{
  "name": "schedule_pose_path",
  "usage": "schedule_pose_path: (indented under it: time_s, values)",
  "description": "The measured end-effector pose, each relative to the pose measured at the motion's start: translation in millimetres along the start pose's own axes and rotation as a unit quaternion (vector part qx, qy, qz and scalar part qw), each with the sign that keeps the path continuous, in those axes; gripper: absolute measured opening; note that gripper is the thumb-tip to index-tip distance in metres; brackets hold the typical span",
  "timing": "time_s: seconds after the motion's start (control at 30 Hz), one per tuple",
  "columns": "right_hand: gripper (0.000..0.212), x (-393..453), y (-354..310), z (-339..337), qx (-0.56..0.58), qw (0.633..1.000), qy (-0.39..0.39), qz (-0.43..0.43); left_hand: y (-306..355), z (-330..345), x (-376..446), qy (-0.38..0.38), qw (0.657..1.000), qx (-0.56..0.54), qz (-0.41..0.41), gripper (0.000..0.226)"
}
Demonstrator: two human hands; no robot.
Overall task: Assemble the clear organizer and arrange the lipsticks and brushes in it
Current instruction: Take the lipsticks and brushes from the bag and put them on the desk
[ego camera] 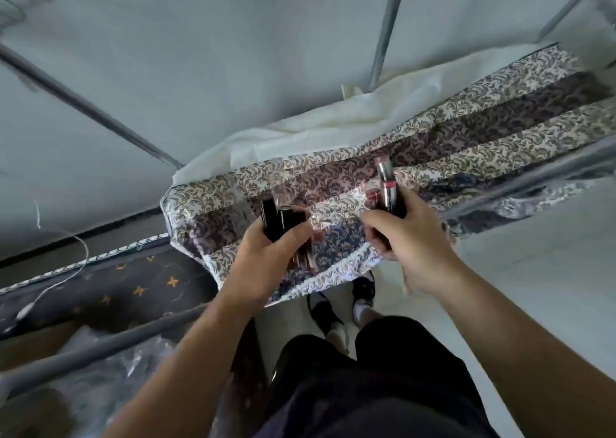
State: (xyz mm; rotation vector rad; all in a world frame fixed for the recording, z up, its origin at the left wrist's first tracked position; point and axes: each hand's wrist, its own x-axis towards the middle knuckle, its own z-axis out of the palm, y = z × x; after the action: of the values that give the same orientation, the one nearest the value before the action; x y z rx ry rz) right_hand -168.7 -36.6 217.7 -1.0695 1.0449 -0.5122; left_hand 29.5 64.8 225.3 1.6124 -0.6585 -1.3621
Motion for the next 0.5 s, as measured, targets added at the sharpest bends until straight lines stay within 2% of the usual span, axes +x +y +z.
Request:
schedule_pose_path:
  time_s: [0.17,0.33,0.43,0.5]
  values:
    - [0.012,-85,15,2,0.037,0.999,0.032,0.001,-10,13,-52,-0.055,0.998,0.004,-0.017,0.011]
    - [0.012,-164,47,-10,0.087,0.988,0.124,-0.008,-21,40,-88,-0.119,0.99,0.077,-0.022,0.021]
    - [0.027,-219,68,-20,0.106,0.977,0.185,-0.006,-31,61,-114,-0.165,0.981,0.104,-0.017,0.026]
    - [0.026,-259,86,-26,0.119,0.967,0.227,-0.007,-43,77,-135,-0.197,0.972,0.129,-0.014,0.03]
